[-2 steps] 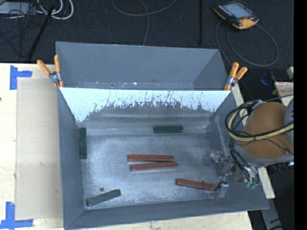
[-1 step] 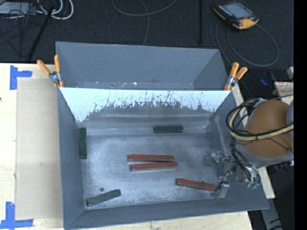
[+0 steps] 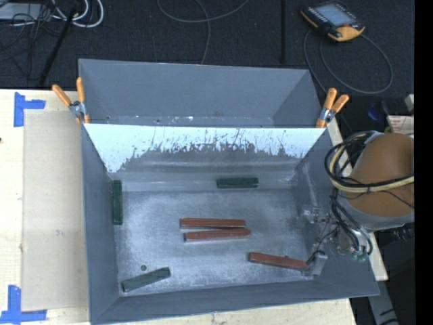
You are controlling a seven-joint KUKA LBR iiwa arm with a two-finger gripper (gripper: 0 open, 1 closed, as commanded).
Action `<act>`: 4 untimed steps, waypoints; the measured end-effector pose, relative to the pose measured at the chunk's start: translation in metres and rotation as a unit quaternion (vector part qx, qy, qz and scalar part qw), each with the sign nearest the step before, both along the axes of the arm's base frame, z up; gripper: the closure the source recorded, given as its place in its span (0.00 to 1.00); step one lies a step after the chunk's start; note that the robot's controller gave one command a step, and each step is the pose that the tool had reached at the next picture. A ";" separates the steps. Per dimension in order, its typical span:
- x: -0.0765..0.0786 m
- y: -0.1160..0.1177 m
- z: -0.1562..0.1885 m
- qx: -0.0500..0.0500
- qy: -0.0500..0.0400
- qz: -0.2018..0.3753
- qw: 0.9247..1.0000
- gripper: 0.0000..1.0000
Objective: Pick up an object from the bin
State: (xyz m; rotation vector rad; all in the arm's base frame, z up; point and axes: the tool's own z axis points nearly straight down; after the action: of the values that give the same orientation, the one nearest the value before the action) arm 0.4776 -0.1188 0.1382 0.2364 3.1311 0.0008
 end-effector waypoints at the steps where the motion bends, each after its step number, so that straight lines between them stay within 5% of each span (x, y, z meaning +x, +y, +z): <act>1: -0.001 0.018 -0.071 0.000 0.002 -0.081 0.997 0.00; 2: -0.007 0.022 -0.069 0.000 0.002 -0.039 0.999 1.00; 4: -0.008 0.022 -0.064 0.001 0.005 -0.039 0.999 1.00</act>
Offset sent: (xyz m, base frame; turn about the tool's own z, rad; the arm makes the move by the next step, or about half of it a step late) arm -0.0064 0.0213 -0.0682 0.0809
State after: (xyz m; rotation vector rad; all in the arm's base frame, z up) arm 0.4695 -0.0964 0.0745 0.3594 3.1286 0.0013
